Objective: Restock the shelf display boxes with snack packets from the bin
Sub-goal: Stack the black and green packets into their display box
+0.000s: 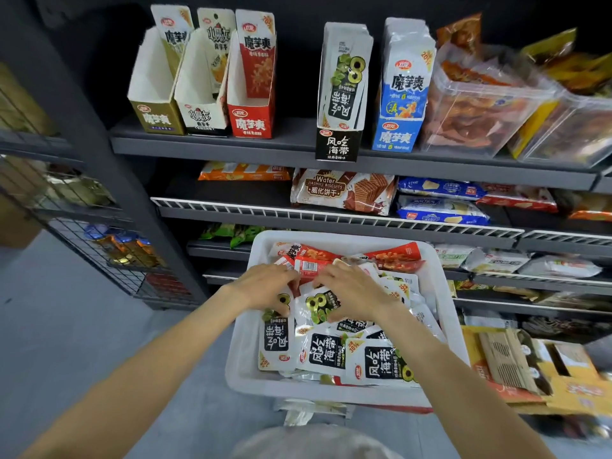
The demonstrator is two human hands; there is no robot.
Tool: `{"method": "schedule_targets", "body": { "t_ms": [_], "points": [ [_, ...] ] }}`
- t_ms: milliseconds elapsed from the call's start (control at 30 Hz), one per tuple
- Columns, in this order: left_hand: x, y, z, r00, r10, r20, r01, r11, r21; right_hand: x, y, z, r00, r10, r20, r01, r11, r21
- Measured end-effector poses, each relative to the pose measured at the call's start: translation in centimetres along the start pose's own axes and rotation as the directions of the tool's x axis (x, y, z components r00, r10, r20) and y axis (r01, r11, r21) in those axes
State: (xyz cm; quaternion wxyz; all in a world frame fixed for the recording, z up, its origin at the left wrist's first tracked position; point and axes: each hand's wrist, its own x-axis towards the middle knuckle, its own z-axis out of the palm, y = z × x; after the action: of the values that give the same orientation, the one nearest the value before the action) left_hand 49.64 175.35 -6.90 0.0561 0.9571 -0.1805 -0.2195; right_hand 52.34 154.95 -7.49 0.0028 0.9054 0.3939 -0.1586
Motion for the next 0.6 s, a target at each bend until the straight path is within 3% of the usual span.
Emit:
{"method": "schedule_targets", "body": {
  "t_ms": [133,300,500,600],
  "points": [
    [-0.1,-1.1,-1.1,0.999,0.047,-0.001,-0.047,0.992,-0.117,-0.3,1.2,0.1,0.980,0.199,-0.027,-0.186,0.949,0.254],
    [-0.2,-2.0,-2.5,0.993,-0.056,-0.107,0.006,0.906,-0.423,-0.9,3.5,0.0,0.928,0.367,-0.068,-0.230,0.704,0.672],
    [0.2,-2.5,-1.9,0.941,-0.266,-0.209,0.075,0.766,-0.639,-1.6,4.6,0.1,0.881,0.473,-0.011,-0.261,0.505,0.822],
    [-0.2,-2.3,-1.9,0.968,-0.228,-0.105,0.121,0.790,-0.600,-2.4,4.6,-0.4,0.912,0.402,0.087,-0.314,0.544,0.778]
  ]
}}
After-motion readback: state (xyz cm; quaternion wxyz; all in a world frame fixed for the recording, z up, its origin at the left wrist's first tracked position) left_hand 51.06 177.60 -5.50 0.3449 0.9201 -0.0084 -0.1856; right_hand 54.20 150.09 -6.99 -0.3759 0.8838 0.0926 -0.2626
